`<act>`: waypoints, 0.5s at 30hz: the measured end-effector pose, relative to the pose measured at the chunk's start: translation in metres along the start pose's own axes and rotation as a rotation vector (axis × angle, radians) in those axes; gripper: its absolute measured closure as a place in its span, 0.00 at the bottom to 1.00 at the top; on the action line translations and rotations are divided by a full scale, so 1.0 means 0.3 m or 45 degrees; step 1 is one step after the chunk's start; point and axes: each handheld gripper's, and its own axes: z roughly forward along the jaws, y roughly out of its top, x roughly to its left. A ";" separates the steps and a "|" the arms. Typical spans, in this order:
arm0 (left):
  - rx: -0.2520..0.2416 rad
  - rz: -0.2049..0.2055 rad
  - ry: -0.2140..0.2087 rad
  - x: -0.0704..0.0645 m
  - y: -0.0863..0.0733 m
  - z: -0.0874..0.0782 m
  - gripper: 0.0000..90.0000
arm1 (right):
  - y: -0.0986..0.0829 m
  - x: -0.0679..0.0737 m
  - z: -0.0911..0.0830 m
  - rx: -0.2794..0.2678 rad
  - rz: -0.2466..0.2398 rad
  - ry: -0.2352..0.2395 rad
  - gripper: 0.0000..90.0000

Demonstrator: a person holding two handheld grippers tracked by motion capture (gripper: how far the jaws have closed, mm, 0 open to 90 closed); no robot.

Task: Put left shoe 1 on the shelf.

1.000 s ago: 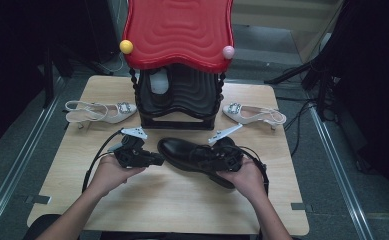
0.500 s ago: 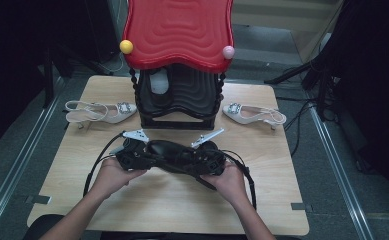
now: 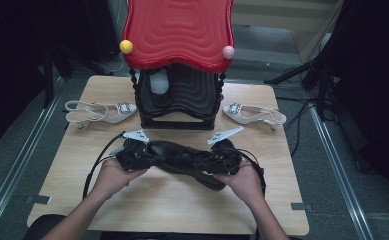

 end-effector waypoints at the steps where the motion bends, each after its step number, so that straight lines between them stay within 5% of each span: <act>1: -0.006 -0.006 0.000 0.000 -0.001 0.000 0.99 | -0.002 -0.006 -0.026 -0.004 0.006 -0.016 0.89; 4: -0.015 -0.012 0.012 -0.002 -0.004 0.002 1.00 | -0.008 -0.033 -0.074 -0.030 0.041 -0.041 1.00; 7: -0.015 -0.014 0.013 -0.010 -0.007 0.014 1.00 | -0.012 -0.081 -0.096 -0.049 0.076 -0.078 1.00; 15: -0.003 0.008 0.035 -0.045 -0.020 0.065 1.00 | -0.015 -0.176 -0.054 -0.080 0.065 -0.171 1.00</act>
